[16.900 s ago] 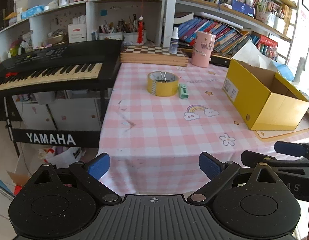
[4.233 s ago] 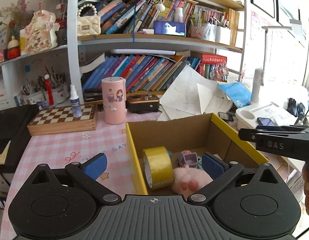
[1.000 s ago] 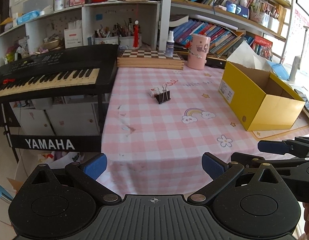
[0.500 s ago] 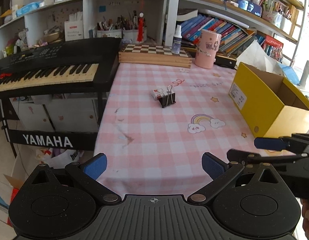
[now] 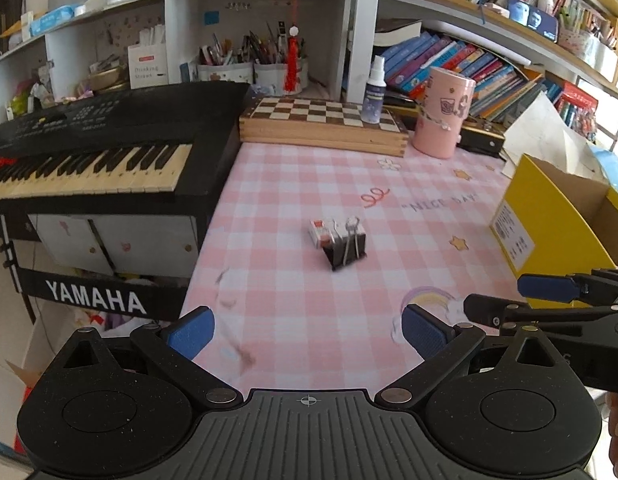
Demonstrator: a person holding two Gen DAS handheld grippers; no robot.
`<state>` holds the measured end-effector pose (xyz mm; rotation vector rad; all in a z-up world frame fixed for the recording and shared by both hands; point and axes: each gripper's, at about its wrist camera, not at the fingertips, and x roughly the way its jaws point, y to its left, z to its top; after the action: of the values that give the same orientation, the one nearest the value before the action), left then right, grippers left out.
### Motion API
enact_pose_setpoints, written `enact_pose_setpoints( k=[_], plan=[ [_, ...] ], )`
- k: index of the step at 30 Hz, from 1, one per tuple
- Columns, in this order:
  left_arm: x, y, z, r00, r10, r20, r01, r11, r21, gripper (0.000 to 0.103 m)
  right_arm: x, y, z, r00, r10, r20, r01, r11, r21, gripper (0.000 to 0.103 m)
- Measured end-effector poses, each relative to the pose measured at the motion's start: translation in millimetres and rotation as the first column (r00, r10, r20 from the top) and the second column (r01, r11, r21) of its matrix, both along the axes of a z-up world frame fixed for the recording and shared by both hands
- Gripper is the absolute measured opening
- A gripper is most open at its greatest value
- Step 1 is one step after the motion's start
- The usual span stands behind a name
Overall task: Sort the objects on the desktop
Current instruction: 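Lower the left tool over the black binder clip while the right tool approaches the white staple box, then close the left tool on the binder clip while the right tool grasps the staple box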
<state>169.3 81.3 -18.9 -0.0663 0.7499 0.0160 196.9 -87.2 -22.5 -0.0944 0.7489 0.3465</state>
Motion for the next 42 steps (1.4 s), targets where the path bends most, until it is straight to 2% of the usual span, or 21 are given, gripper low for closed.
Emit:
enact_pose_setpoints(
  k=[12, 19, 22, 26, 31, 33, 35, 38, 42],
  plan=[
    [38.4, 11.0, 0.9, 0.997, 0.077, -0.006, -0.077, 0.997, 0.02, 0.098, 53.6, 18.4, -6.6, 0.997, 0.071, -0.013, -0.071, 0.997, 0.014, 0.056],
    [68.7, 4.9, -14.9, 0.997, 0.059, -0.049, -0.06, 0.998, -0.012, 0.093, 72.0, 13.2, -2.1, 0.997, -0.022, 0.074, 0.025, 0.999, -0.042, 0.056],
    [82.8, -5.4, -29.1, 0.995, 0.041, -0.095, -0.044, 0.999, -0.029, 0.082, 79.4, 4.1, 3.2, 0.992, -0.065, 0.104, 0.068, 0.997, -0.033, 0.056],
    [98.1, -28.6, -40.7, 0.995, 0.008, -0.099, -0.01, 1.0, -0.023, 0.078, 85.2, -3.5, 9.6, 0.989, -0.076, 0.125, 0.079, 0.997, -0.017, 0.056],
    [120.3, -45.8, -51.8, 0.992, 0.039, -0.121, -0.04, 0.999, -0.008, 0.069, 86.6, -5.9, 12.6, 0.989, -0.054, 0.139, 0.059, 0.998, -0.035, 0.056],
    [125.5, -44.4, -54.9, 0.989, 0.064, -0.13, -0.065, 0.998, -0.003, 0.064, 88.7, -8.4, 13.0, 0.989, -0.049, 0.141, 0.056, 0.997, -0.043, 0.056],
    [128.5, -42.6, -58.4, 0.986, 0.092, -0.138, -0.093, 0.996, -0.004, 0.053, 91.7, -10.4, 13.1, 0.989, -0.05, 0.14, 0.057, 0.997, -0.046, 0.056],
    [129.3, -41.5, -58.0, 0.987, 0.106, -0.123, -0.106, 0.994, 0.005, 0.043, 95.4, -12.4, 11.1, 0.991, -0.044, 0.127, 0.05, 0.998, -0.047, 0.056],
    [123.7, -34.1, -51.3, 0.989, 0.107, -0.105, -0.108, 0.994, -0.012, 0.041, 98.7, -7.9, 8.2, 0.994, -0.013, 0.11, 0.017, 0.999, -0.037, 0.056]
  ],
)
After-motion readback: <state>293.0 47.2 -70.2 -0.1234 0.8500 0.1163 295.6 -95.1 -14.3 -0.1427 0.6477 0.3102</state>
